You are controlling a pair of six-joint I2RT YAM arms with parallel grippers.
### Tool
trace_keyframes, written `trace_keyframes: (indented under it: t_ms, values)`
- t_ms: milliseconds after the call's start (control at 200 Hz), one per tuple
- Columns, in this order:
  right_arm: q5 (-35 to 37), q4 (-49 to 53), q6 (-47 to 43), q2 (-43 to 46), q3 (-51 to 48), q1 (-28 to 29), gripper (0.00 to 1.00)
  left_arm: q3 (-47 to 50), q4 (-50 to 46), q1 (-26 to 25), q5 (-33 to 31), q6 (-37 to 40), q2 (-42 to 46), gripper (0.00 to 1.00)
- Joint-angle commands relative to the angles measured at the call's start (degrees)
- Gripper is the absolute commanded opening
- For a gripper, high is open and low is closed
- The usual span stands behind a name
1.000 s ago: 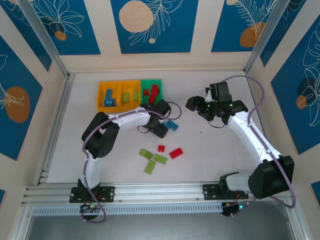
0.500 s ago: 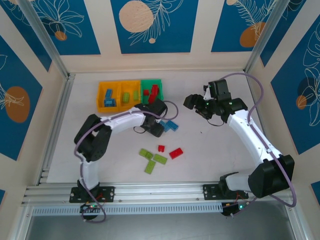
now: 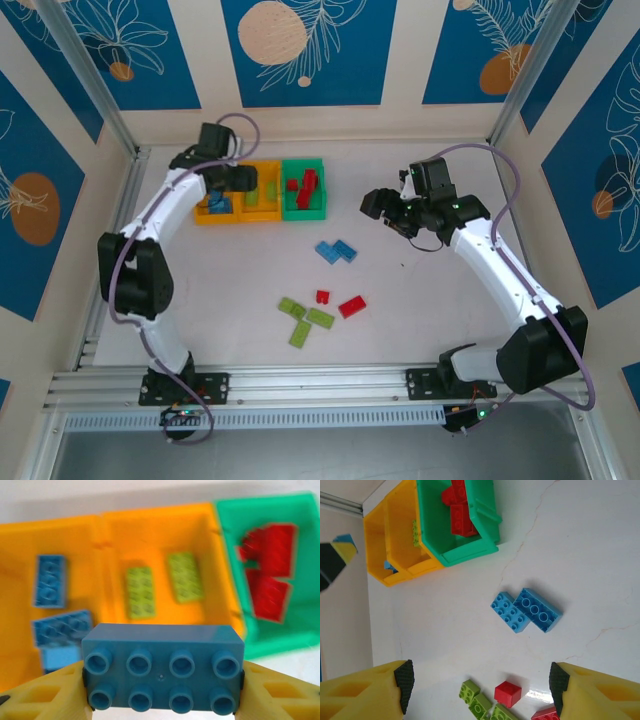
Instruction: Sort the legos into containers by color
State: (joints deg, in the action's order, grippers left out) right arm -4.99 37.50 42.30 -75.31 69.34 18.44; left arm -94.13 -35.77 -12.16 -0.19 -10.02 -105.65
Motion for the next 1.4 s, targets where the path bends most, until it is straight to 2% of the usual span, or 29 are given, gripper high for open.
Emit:
trace_keyframes:
  t_ms: [0, 190, 310, 495, 690, 775, 960, 1075, 1200, 1285, 1395]
  values:
    - [-1.3, -0.6, 1.1, -0.6, 0.6, 0.5, 0.74, -5.5, -1.6, 3.6, 1.9, -0.6, -6.1, 0.62]
    - [-1.3, -0.2, 0.9, -0.8, 1.0, 0.7, 0.74, -14.3, -4.5, 7.1, 2.7, -1.8, -13.8, 0.70]
    - [-1.4, 0.3, 0.7, -0.8, 1.3, 0.8, 0.74, -17.1, -5.8, 7.8, 2.6, -2.1, -14.9, 0.76]
    - [-1.0, 0.6, 0.7, -0.4, 0.9, 0.9, 0.74, -14.3, -5.0, 8.6, 3.6, -2.7, -9.5, 0.80]
    - [0.7, 1.8, -0.6, -1.6, 0.0, 2.5, 0.74, -5.2, -0.1, 7.4, 13.9, -3.7, 3.6, 0.80]
    - [3.8, 3.4, -2.6, -2.3, -0.1, 5.1, 0.74, -0.4, 1.7, 5.2, 16.2, -1.5, 10.3, 0.80]
    - [6.8, 7.4, -3.6, -4.5, -0.7, 13.3, 0.75, 9.8, 1.8, 0.3, 14.6, 7.0, 23.0, 0.79]
    - [7.8, 8.6, -2.8, -7.8, -0.8, 20.2, 0.74, 16.0, 2.3, -2.2, 18.6, 14.5, 29.6, 0.79]
    - [10.5, 9.3, -5.2, -12.6, -0.4, 27.6, 0.74, 20.5, 1.5, -3.5, 24.8, 22.1, 33.6, 0.80]
    - [14.6, 9.9, -8.4, -16.6, 0.4, 31.4, 0.74, 22.8, 2.2, -3.4, 24.8, 23.9, 34.9, 0.80]
    - [17.7, 10.7, -10.5, -22.0, 2.6, 33.3, 0.72, 23.5, 3.1, -3.4, 24.3, 24.6, 34.6, 0.81]
